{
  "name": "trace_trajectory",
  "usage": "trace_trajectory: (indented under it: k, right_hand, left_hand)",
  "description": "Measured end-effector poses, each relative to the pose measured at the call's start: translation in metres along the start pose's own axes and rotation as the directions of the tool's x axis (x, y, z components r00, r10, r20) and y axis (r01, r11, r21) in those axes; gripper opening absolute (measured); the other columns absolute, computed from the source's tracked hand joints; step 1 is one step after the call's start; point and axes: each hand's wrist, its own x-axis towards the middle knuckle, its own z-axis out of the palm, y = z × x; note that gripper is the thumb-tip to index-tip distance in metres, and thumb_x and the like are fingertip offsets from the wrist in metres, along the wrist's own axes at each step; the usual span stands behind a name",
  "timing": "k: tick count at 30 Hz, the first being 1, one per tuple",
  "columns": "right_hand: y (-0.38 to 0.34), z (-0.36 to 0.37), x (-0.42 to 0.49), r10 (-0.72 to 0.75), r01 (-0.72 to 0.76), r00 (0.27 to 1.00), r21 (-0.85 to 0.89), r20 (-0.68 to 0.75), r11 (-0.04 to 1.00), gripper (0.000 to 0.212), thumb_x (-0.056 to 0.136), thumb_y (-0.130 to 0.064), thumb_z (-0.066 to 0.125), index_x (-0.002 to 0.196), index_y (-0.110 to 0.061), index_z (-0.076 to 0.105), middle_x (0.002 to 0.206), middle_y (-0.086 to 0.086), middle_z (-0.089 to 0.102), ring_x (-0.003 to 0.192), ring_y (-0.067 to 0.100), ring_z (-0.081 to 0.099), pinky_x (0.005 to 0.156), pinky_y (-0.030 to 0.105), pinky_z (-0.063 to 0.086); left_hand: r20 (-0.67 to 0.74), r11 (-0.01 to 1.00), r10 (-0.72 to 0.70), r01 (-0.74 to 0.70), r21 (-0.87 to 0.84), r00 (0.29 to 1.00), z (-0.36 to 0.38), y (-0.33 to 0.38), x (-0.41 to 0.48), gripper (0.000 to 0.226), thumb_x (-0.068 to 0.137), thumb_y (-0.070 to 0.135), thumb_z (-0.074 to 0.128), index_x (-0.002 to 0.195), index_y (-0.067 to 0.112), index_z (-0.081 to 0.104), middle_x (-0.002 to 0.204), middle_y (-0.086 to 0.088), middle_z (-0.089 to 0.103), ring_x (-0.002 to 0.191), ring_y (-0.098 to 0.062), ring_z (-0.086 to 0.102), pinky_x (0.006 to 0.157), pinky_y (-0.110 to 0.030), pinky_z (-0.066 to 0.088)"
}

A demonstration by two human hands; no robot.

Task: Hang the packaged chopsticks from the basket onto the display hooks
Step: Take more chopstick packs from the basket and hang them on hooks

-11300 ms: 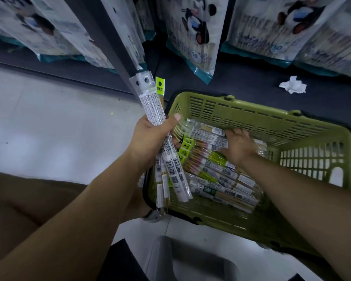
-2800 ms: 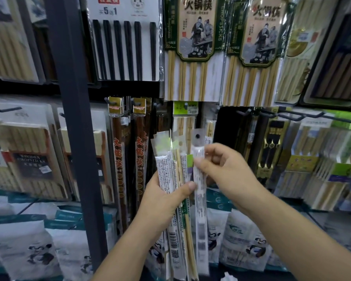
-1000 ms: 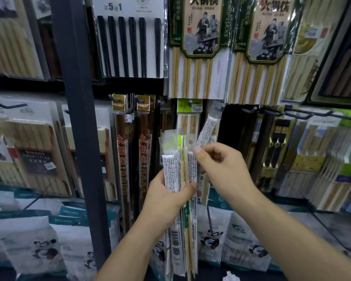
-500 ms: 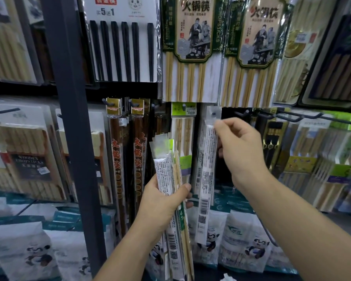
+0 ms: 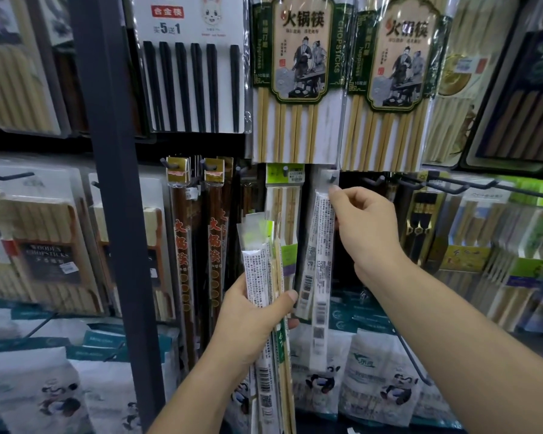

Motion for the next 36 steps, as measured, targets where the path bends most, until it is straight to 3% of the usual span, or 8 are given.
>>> trace_trajectory:
  k: [5,11,16,21,24,27,31,36]
  right_hand:
    - [0.011,0.003,0.007,0.004,-0.005,1.0,-0.047,-0.016,0.999,0.032,0.099,-0.039,0.064,0.081,-0.014,0.073,0.07,0.001,0.063,0.067,0.011,0.056,0.069,0.027,0.048]
    - [0.02,0.003,0.0,0.002,-0.007,0.995,-0.047,-0.095,0.999,0.028,0.094,-0.046,0.068,0.087,-0.019,0.063,0.079,-0.002,0.063,0.07,0.008,0.057,0.066,0.023,0.043]
    - [0.023,0.006,-0.035,0.048,-0.032,0.974,-0.077,0.222,0.997,0.027,0.092,-0.042,0.07,0.077,-0.019,0.072,0.07,-0.005,0.067,0.062,0.002,0.06,0.065,0.025,0.052]
    - [0.023,0.007,-0.05,0.058,-0.039,0.943,-0.065,0.327,0.997,0.012,0.091,-0.037,0.073,0.088,-0.025,0.076,0.086,0.007,0.074,0.077,0.016,0.069,0.072,0.028,0.058]
    - [0.022,0.005,-0.049,0.05,-0.047,0.946,-0.017,0.32,0.999,0.005,0.092,-0.031,0.073,0.09,-0.027,0.073,0.084,0.008,0.071,0.069,0.008,0.063,0.062,0.021,0.053]
    - [0.019,0.001,-0.045,-0.003,0.004,0.955,-0.003,0.297,1.0,0.019,0.098,-0.03,0.066,0.08,-0.028,0.074,0.069,0.0,0.065,0.064,0.005,0.059,0.057,0.018,0.047]
    - [0.006,-0.004,-0.035,-0.067,0.06,0.979,0.042,0.194,0.997,0.027,0.1,-0.029,0.062,0.076,-0.019,0.07,0.066,0.002,0.055,0.061,0.009,0.05,0.055,0.019,0.043]
    - [-0.009,-0.008,-0.02,-0.101,0.089,0.991,0.134,0.084,0.987,0.031,0.101,-0.03,0.061,0.081,-0.007,0.067,0.071,0.021,0.046,0.062,0.02,0.04,0.056,0.033,0.036]
  left_hand:
    - [-0.004,1.0,-0.011,0.011,-0.005,1.0,0.0,0.003,0.0,0.021,0.086,0.002,0.079,0.102,0.011,0.07,0.086,-0.006,0.076,0.077,-0.022,0.074,0.067,-0.036,0.063]
    - [-0.002,0.999,-0.022,0.022,-0.023,1.0,0.001,0.005,-0.001,0.021,0.087,0.003,0.078,0.105,0.008,0.069,0.086,-0.01,0.076,0.075,-0.023,0.074,0.065,-0.033,0.062]
    - [0.067,0.997,0.036,-0.041,0.066,0.997,0.0,0.004,0.0,0.02,0.09,0.009,0.077,0.109,0.01,0.07,0.094,-0.013,0.079,0.086,-0.028,0.076,0.077,-0.04,0.062]
    - [0.086,0.99,0.046,-0.057,0.129,0.995,0.001,0.005,-0.001,0.027,0.086,0.022,0.082,0.105,0.039,0.073,0.107,0.006,0.079,0.1,-0.013,0.075,0.081,-0.023,0.056]
    - [0.098,0.99,0.046,-0.058,0.126,0.994,0.002,0.004,0.0,0.026,0.086,0.024,0.082,0.105,0.038,0.073,0.108,0.004,0.079,0.101,-0.014,0.075,0.082,-0.026,0.057]
    - [0.096,0.992,0.067,-0.077,0.102,0.993,0.004,0.004,0.0,0.023,0.089,0.019,0.081,0.105,0.035,0.075,0.108,0.003,0.079,0.101,-0.015,0.075,0.08,-0.021,0.058]
    - [0.071,0.996,0.061,-0.065,0.059,0.996,0.004,0.003,0.001,0.03,0.089,0.019,0.078,0.117,0.021,0.071,0.111,0.001,0.079,0.105,-0.017,0.074,0.087,-0.032,0.058]
    - [0.035,1.0,0.024,-0.023,-0.014,0.999,0.002,-0.001,0.002,0.021,0.091,0.008,0.074,0.111,0.004,0.065,0.092,-0.017,0.071,0.082,-0.029,0.07,0.067,-0.037,0.061]
